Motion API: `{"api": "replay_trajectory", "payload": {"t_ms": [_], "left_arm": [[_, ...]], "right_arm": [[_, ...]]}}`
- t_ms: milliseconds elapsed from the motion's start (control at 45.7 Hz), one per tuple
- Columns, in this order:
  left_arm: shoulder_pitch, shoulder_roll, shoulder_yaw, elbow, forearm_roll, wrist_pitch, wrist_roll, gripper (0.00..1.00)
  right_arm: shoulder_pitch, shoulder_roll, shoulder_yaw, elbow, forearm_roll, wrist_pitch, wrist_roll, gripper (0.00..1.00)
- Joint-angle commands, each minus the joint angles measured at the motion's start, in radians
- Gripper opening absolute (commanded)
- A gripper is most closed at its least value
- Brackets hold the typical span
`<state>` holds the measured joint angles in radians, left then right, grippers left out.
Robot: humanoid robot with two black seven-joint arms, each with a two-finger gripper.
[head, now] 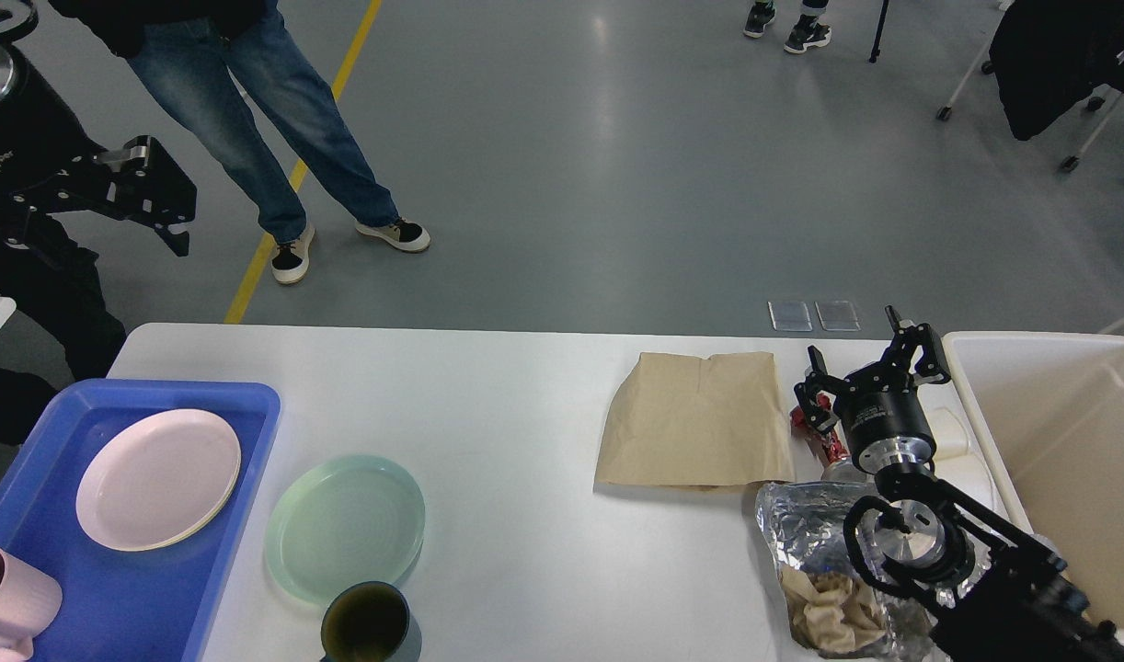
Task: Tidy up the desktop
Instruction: 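Release the pink mug and raise the left gripper, then lower the left gripper onto the dark olive mug and grasp it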
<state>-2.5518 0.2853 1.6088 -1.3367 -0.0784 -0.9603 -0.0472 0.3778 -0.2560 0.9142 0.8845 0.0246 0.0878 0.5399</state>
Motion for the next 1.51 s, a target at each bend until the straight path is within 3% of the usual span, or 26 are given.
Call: {"api": "replay_trajectory", "payload": {"t_ms": [0, 197, 700, 941, 1029, 1313, 1488], "left_arm": [[-0.171, -0.034, -0.001, -0.191, -0.041, 0.000, -0.016, 0.92], [-0.245, -0.041, 0.000, -0.375, -0.041, 0.000, -0.060, 0.91], [-0.185, -0.072, -0.035, -0.361, -0.063, 0.000, -0.065, 0.96], [0.034, -0.103, -0.128, -0.361, -0.058, 0.008, -0.051, 0.95], [0.139, -0.095, -0.139, -0.361, -0.046, 0.087, -0.046, 0.94], [0.539, -0.055, -0.214, -0.354, 0.104, 0.455, -0.040, 0.94], [0.689, -0.052, -0.254, -0.308, 0.152, 0.566, -0.042, 0.94]], "right_arm": [[0.000, 0.000, 0.000, 0.001, 0.000, 0.000, 0.000, 1.00], [0.000, 0.000, 0.000, 0.001, 0.000, 0.000, 0.000, 1.00], [0.000, 0.000, 0.000, 0.001, 0.000, 0.000, 0.000, 1.00], [0.000, 0.000, 0.000, 0.001, 0.000, 0.000, 0.000, 1.00], [0.000, 0.000, 0.000, 0.001, 0.000, 0.000, 0.000, 1.00], [0.000, 0.000, 0.000, 0.001, 0.000, 0.000, 0.000, 1.00], [0.000, 0.000, 0.000, 0.001, 0.000, 0.000, 0.000, 1.00]]}}
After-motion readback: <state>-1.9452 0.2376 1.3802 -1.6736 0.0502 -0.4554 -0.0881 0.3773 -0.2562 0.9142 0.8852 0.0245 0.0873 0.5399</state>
